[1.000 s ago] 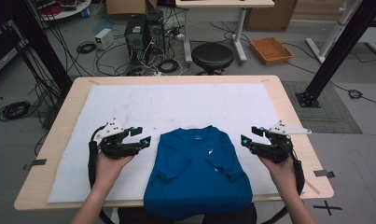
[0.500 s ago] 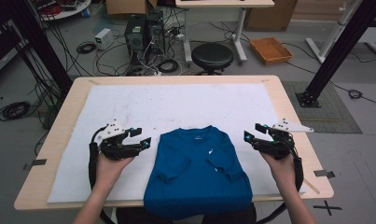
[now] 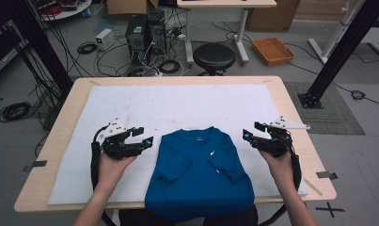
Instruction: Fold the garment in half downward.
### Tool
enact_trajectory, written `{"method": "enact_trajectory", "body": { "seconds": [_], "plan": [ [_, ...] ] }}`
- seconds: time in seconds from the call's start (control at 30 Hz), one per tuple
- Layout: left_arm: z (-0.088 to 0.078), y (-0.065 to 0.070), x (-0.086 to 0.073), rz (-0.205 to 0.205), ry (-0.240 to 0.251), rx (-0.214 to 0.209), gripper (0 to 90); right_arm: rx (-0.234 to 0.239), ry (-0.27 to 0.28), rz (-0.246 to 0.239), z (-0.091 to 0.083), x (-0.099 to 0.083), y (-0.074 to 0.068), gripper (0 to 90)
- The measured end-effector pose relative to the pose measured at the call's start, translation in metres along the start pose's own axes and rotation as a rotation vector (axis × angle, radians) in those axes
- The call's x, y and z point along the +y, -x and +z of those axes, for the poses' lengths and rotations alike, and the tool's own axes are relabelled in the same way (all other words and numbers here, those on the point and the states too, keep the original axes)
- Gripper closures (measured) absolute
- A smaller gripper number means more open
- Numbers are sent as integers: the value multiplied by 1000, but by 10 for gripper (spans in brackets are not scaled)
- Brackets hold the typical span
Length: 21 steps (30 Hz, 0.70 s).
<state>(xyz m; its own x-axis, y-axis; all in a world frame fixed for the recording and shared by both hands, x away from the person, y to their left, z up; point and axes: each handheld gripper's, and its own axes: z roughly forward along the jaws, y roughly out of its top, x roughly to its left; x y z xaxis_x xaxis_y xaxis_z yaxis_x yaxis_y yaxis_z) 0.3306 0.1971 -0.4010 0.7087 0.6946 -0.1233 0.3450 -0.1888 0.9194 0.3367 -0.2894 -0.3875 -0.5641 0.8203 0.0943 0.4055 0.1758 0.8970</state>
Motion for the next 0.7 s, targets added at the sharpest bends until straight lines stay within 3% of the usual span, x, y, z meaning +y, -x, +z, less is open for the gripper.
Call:
{"method": "enact_trajectory", "body": {
  "seconds": [0.17,0.4,0.63,0.7],
  "plan": [
    [15,3,6,-29,-34,6,418,-12,-31,6,13,1,3,403],
    [50,1,8,-83,-110,19,512,-17,-116,28,39,1,5,479],
    [84,-4,6,-93,-175,32,556,16,-198,58,69,1,1,531],
    [91,-5,6,-79,-193,37,573,22,-215,51,76,1,-2,556]
  ]
}}
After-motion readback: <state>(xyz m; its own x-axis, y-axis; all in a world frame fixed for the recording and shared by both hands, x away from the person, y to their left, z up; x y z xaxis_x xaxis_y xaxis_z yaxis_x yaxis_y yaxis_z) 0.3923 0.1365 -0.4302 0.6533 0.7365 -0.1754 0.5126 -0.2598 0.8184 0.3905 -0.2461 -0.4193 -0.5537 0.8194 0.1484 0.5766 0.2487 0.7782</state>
